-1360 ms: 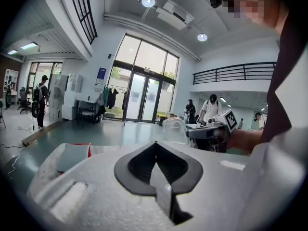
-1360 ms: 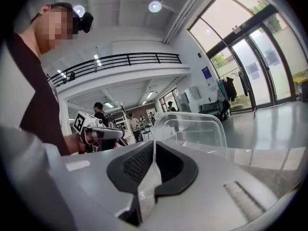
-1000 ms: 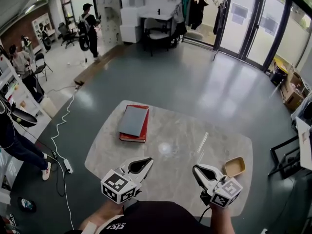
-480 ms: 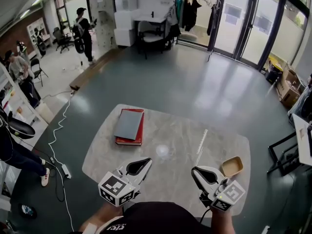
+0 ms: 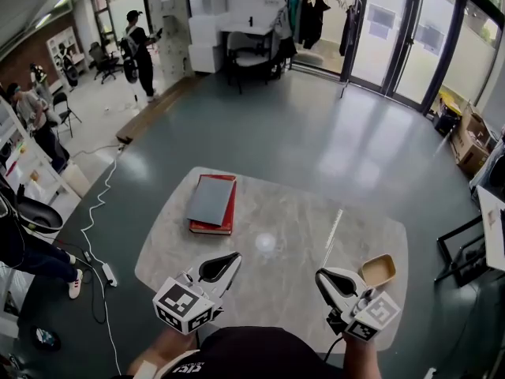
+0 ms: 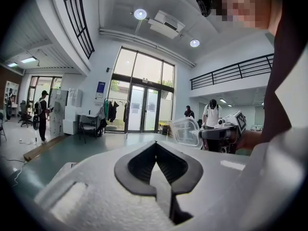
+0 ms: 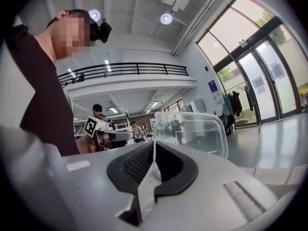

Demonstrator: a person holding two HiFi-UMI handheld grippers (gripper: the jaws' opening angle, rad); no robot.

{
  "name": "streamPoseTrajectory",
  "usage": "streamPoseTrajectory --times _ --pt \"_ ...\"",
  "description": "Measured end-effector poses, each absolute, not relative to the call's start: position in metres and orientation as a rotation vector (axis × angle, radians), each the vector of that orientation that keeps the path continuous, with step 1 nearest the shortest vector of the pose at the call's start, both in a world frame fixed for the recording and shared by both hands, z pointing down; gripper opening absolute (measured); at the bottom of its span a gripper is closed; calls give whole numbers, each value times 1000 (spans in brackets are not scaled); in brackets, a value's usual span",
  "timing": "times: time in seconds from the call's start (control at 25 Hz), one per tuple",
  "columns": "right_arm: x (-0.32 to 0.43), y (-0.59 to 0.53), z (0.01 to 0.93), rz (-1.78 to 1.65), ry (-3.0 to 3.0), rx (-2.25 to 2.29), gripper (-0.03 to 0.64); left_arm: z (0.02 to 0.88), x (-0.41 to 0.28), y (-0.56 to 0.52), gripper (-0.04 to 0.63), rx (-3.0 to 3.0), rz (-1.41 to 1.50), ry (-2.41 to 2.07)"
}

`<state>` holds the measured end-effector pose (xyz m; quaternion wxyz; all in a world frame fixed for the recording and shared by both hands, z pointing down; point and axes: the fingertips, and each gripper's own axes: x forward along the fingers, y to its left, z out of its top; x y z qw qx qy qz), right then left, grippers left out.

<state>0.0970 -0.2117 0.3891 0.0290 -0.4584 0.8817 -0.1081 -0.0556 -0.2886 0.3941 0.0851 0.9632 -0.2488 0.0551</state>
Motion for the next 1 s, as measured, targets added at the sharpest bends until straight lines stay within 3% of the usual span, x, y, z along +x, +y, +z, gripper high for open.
streamPoseTrajectory --times 1.0 --pt "93 -221 414 -432 2735 -1396 17 401 -58 -291 -6 2885 230 -778"
